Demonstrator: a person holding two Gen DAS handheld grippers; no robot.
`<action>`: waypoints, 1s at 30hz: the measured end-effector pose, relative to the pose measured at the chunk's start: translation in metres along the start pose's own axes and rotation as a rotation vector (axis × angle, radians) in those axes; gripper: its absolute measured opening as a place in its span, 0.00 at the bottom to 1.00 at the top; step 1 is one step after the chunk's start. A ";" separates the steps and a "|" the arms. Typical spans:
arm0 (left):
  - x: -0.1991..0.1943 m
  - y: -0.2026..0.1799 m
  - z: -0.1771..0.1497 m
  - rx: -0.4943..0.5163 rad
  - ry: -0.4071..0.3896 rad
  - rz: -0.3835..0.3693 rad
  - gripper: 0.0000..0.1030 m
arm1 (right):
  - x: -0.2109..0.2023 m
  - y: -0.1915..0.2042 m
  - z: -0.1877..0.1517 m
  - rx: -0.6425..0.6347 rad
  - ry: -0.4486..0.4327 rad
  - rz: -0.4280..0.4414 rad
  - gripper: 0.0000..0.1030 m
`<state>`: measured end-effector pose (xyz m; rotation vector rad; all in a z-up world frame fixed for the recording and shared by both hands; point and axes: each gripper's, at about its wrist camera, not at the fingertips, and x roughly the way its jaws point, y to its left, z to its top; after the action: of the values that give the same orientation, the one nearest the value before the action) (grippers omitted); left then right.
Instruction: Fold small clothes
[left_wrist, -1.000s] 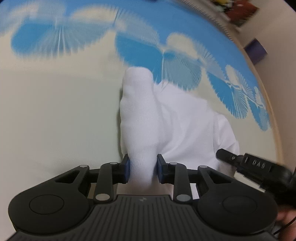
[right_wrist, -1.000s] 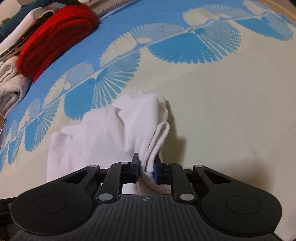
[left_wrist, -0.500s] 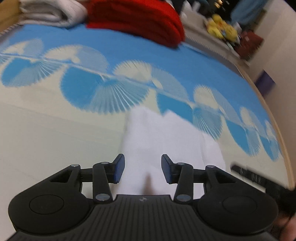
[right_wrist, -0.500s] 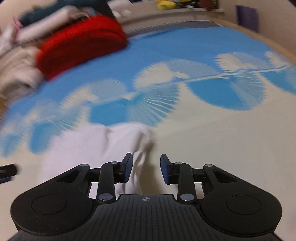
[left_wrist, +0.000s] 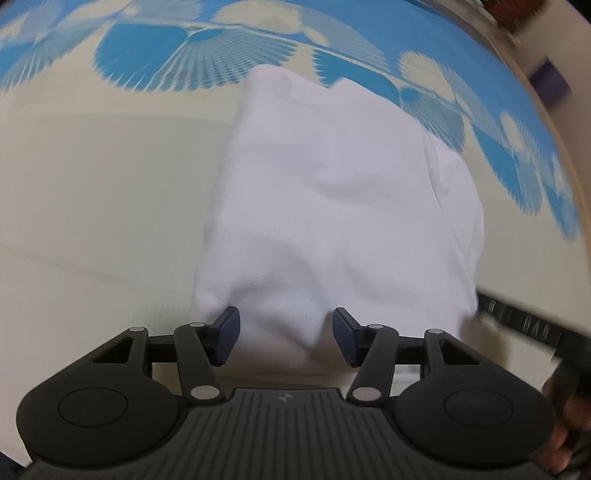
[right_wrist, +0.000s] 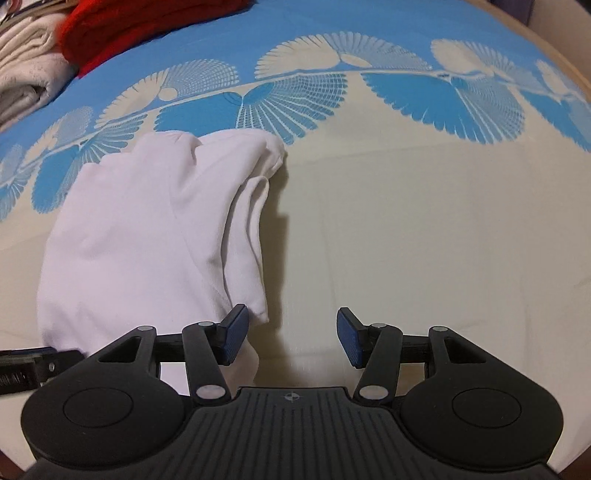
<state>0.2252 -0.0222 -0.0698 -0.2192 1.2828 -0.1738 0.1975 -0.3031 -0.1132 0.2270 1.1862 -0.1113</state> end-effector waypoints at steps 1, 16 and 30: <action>0.002 0.003 0.000 -0.026 0.008 -0.005 0.59 | 0.001 -0.001 -0.002 0.000 0.016 -0.003 0.53; 0.005 -0.004 0.002 -0.079 0.026 -0.090 0.05 | 0.002 -0.024 -0.001 0.083 -0.007 -0.062 0.00; 0.010 0.049 0.008 -0.376 -0.012 -0.067 0.77 | 0.014 -0.007 -0.012 0.122 0.058 0.112 0.77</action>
<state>0.2358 0.0232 -0.0895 -0.5844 1.2903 0.0139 0.1903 -0.3067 -0.1311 0.4056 1.2227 -0.0792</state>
